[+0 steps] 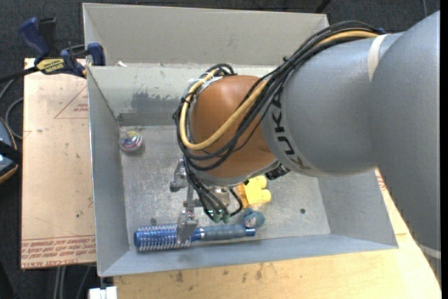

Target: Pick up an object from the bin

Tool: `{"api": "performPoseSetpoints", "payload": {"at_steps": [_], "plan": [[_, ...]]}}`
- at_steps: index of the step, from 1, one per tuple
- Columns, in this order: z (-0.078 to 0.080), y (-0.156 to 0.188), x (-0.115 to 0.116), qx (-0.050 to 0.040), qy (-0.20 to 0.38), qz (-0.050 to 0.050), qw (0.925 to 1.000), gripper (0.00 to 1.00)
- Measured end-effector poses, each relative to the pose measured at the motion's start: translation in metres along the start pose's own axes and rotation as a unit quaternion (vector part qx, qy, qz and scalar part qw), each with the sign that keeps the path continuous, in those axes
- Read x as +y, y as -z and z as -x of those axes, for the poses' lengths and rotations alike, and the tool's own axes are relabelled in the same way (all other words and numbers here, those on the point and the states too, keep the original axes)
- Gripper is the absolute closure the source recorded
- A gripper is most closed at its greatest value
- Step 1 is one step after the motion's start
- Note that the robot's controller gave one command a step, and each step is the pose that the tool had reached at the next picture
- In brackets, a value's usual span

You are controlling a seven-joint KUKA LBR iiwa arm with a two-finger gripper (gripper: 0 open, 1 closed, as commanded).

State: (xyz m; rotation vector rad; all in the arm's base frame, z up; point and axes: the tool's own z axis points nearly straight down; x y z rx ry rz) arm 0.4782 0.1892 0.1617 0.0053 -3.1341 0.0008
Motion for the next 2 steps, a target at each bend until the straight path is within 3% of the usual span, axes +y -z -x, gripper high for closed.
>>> {"api": "performPoseSetpoints", "payload": {"at_steps": [1, 2], "plan": [[0.007, -0.076, 0.004, -0.0124, 0.081, 0.003, 0.9967, 0.00], [0.008, -0.062, 0.005, -0.0049, 0.052, 0.001, 0.9986, 0.00]]}}
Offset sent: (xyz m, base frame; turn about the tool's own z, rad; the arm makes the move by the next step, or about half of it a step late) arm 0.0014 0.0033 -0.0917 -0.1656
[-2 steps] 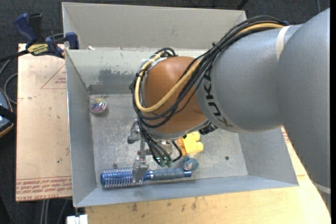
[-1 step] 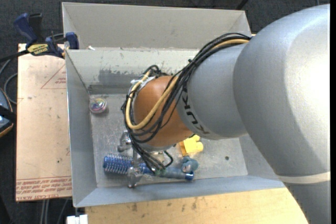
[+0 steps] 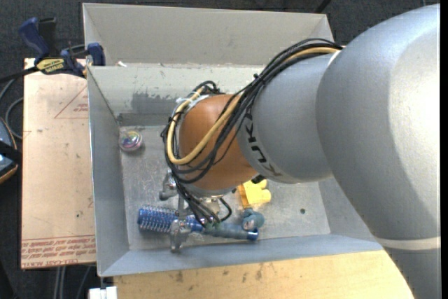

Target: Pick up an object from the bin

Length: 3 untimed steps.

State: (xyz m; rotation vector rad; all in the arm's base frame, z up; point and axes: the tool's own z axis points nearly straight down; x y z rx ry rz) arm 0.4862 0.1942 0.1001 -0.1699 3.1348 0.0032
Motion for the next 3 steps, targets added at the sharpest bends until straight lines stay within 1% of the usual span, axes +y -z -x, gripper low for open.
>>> {"api": "performPoseSetpoints", "payload": {"at_steps": [1, 2, 3], "plan": [[0.005, 0.003, 0.016, 0.0003, -0.017, 0.000, 0.9999, 0.00], [0.013, -0.027, 0.010, 0.0010, -0.047, 0.001, 0.9989, 0.00], [0.014, -0.025, 0.012, 0.0010, -0.047, 0.000, 0.9989, 0.00]]}}
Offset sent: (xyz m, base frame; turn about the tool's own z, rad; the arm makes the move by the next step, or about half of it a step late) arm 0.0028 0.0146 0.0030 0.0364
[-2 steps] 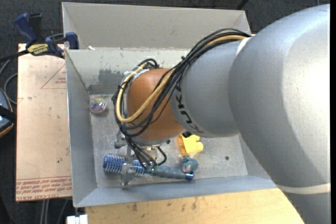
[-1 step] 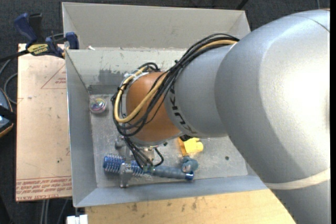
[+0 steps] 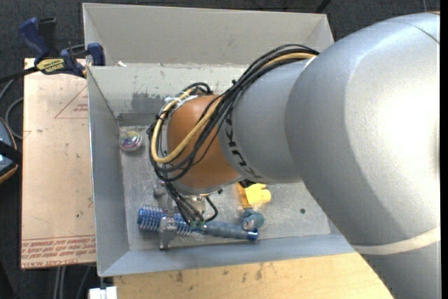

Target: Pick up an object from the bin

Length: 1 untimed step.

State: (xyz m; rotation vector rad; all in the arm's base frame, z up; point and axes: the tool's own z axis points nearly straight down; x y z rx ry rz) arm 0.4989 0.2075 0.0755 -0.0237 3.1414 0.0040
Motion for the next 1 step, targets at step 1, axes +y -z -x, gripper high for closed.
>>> {"api": "performPoseSetpoints", "payload": {"at_steps": [1], "plan": [[0.0011, 0.0017, 0.0009, -0.0013, 0.000, 0.001, 1.0000, 1.00]]}}
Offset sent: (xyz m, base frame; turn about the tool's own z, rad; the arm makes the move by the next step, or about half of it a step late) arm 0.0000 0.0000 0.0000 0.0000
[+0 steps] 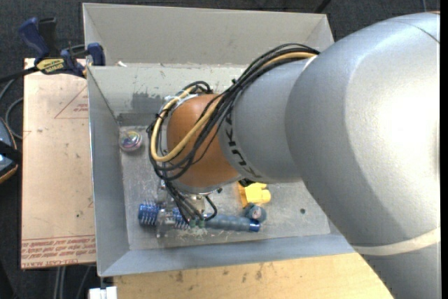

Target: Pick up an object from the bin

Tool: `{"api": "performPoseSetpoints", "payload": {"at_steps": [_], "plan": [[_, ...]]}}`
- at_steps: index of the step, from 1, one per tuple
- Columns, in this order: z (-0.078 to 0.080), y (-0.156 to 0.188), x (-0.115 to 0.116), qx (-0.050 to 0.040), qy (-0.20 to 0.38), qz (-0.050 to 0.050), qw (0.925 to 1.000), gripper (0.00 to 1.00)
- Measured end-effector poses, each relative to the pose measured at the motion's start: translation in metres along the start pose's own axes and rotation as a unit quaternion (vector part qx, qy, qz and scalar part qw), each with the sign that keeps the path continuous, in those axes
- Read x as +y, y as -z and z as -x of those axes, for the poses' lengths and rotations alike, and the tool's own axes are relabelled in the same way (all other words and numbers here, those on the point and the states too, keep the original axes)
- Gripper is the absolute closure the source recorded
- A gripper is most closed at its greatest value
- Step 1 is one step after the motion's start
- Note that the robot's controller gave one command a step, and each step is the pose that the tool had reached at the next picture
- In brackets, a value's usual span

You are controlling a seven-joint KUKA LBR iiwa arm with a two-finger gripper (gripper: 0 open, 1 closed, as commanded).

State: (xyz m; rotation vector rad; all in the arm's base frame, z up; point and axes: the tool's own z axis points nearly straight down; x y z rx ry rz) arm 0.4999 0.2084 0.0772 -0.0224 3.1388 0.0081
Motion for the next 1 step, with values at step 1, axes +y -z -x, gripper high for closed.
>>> {"api": "performPoseSetpoints", "payload": {"at_steps": [1], "plan": [[0.0018, 0.1168, 0.0017, -0.0026, 0.001, 0.000, 1.0000, 1.00]]}}
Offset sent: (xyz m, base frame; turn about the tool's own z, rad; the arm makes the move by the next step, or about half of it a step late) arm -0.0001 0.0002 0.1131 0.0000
